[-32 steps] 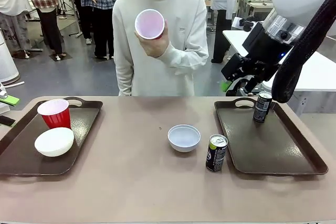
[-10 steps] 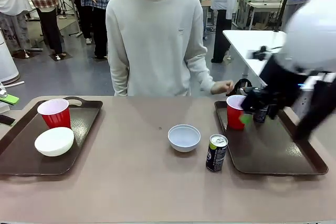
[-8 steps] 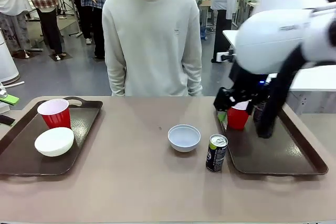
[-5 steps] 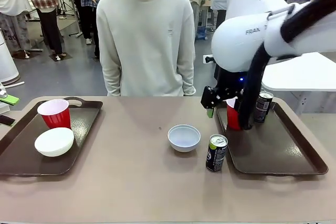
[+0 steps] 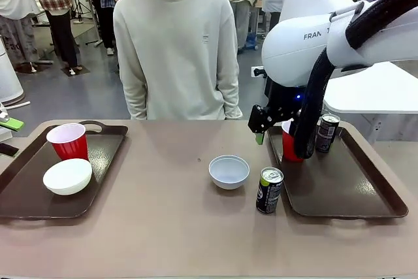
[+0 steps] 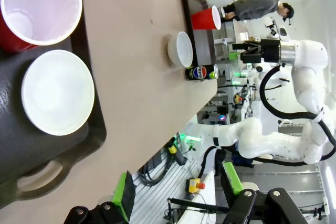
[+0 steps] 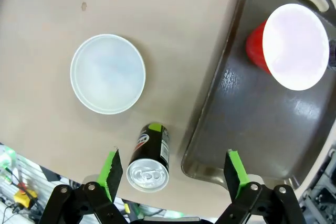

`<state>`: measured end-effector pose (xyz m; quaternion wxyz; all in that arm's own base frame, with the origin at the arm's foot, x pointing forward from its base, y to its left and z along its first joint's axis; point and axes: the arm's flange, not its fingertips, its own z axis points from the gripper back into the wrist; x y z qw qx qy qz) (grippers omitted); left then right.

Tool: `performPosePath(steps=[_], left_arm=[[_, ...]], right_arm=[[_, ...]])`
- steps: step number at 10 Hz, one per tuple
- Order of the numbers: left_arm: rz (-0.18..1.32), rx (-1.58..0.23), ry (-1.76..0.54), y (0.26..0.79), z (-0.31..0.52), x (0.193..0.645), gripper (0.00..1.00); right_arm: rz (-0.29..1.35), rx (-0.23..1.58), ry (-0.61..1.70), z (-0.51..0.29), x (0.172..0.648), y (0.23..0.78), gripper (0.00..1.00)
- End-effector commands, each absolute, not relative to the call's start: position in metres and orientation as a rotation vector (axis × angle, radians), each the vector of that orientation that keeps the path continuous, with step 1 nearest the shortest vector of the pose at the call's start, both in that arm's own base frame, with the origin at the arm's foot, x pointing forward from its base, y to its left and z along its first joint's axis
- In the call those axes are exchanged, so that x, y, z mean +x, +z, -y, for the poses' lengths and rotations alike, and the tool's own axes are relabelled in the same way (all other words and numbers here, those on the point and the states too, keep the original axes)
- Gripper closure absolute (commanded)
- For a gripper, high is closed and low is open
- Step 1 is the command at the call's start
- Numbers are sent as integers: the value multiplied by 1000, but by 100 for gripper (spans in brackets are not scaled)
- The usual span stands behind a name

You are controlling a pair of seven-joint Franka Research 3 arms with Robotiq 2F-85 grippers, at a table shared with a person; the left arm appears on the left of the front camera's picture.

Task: Prepare tableware on both trays.
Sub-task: Pick up a Picnic Bowl from the table and place it on a Handle tray.

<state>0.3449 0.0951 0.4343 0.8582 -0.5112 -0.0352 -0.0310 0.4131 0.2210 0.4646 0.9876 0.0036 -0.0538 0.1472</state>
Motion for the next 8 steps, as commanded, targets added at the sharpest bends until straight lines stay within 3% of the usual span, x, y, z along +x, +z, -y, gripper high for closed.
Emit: performPosePath(steps=[1, 8], left_arm=[[83, -1090, -71, 435, -97, 344, 13], [83, -1090, -71, 435, -97, 344, 13]], right_arm=[[174, 1, 241, -241, 426, 448, 0], [149, -48, 251, -269, 457, 399, 0]])
